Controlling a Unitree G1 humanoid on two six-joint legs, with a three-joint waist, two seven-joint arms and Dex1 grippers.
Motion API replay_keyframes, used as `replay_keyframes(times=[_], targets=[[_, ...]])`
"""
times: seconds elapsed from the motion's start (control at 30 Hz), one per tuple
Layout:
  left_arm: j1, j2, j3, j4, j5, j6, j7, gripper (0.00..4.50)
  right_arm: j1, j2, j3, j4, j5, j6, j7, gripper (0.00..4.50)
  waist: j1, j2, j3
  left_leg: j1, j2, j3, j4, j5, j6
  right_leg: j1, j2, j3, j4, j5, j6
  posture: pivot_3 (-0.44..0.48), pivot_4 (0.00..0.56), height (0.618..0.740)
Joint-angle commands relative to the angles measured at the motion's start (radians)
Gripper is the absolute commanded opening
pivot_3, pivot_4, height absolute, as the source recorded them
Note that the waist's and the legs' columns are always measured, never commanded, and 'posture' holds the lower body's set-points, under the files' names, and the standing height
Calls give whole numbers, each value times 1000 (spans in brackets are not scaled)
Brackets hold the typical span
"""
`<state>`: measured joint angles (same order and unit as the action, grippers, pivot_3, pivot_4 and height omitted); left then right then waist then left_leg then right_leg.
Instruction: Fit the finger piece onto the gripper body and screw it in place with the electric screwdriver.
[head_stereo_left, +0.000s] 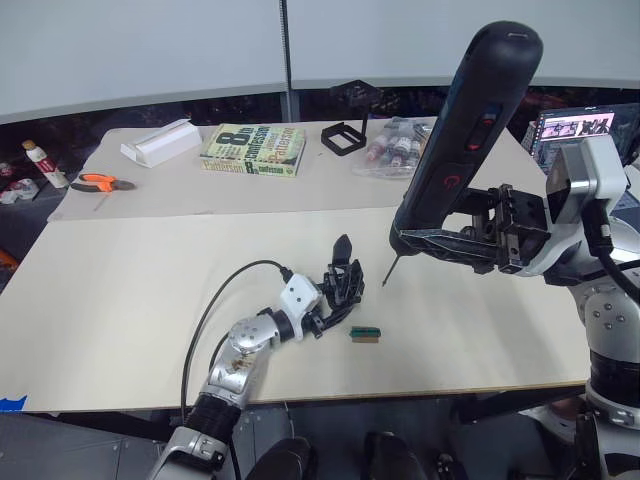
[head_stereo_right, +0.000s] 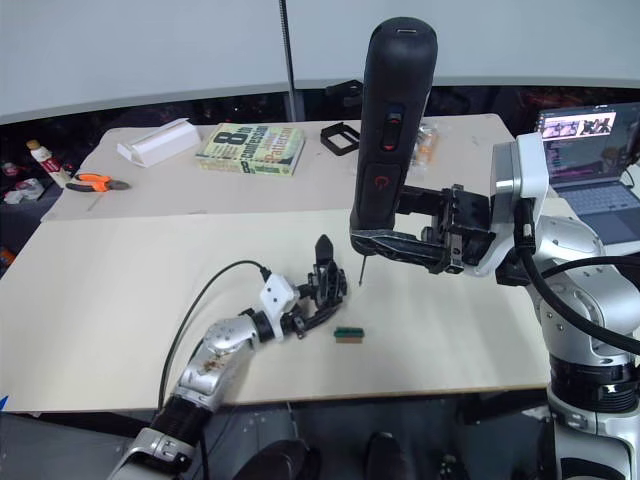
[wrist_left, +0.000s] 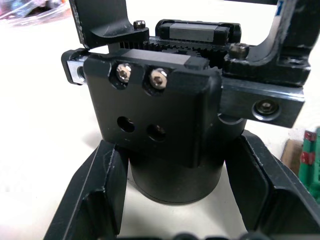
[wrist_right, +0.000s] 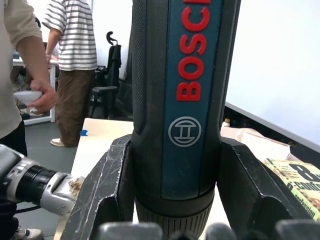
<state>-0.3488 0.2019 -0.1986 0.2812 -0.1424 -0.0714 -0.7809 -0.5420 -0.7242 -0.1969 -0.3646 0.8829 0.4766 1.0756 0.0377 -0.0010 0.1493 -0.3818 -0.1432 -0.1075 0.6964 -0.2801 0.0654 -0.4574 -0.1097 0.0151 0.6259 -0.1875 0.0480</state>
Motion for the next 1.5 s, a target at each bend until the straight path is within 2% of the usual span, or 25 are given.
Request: replay_keyframes(times=[0.03,0.13,0.37,0.63,0.87,0.93,1.0,1.03,1.1,1.37,1.5], targets=[[-59,48,36,39,-81,-99,-167,2317,-17,-15,-34,-33,23,-6,0,1928,-4,0,0,0,0,0,0,0,0,-1,0,0,0,0,0,0,150,740],[-107,84,50,119,-117,-152,-294,2317,-17,-22,-39,-33,27,-3,3,1928,-7,0,0,-2,0,0,0,0,0,-1,0,0,0,0,0,0,150,740],[-244,98,98,383,-116,-285,-418,2317,-1,-35,-51,-53,40,11,-5,1928,-12,-1,1,-3,0,0,2,0,0,-1,0,-2,-1,0,0,0,150,740],[-322,35,139,584,-102,-378,-451,2317,13,-41,-61,-68,46,20,-16,1928,-17,-1,1,-5,0,0,4,0,0,-2,-1,-2,-1,0,0,0,150,740],[-330,29,146,632,-69,-361,-426,2317,18,-45,-70,-75,49,27,-22,1928,-16,-1,1,-4,0,0,4,0,1,-1,-1,-1,-1,0,0,0,150,740],[-312,38,148,608,-66,-363,-424,3378,21,-45,-73,-76,49,28,-22,1928,-17,-1,1,-4,0,0,4,0,1,-1,-1,-1,0,0,0,0,150,740],[-298,43,150,590,-65,-358,-422,4178,22,-46,-75,-76,50,29,-21,1928,-19,-1,1,-4,0,0,5,0,1,-1,0,-1,0,1,0,0,150,740],[-292,44,151,583,-60,-364,-410,4436,24,-46,-76,-76,50,29,-20,1928,-20,-1,1,-4,0,0,5,0,1,-1,0,-1,0,0,0,0,150,740],[-271,47,149,555,-54,-362,-395,4436,27,-45,-76,-76,50,27,-18,1928,-24,-1,1,-4,0,0,4,0,1,-1,0,-1,0,0,0,0,150,740],[-34,61,136,117,-48,-140,-207,4436,13,-37,-61,-59,46,25,-7,1928,-27,-1,1,-3,1,0,4,0,1,-1,1,0,0,0,1,0,150,740],[34,51,113,-32,-17,-38,-100,4436,6,-28,-48,-51,43,22,-1,1928,-22,-1,1,-3,1,0,4,0,1,-1,1,0,0,0,0,0,150,740]])
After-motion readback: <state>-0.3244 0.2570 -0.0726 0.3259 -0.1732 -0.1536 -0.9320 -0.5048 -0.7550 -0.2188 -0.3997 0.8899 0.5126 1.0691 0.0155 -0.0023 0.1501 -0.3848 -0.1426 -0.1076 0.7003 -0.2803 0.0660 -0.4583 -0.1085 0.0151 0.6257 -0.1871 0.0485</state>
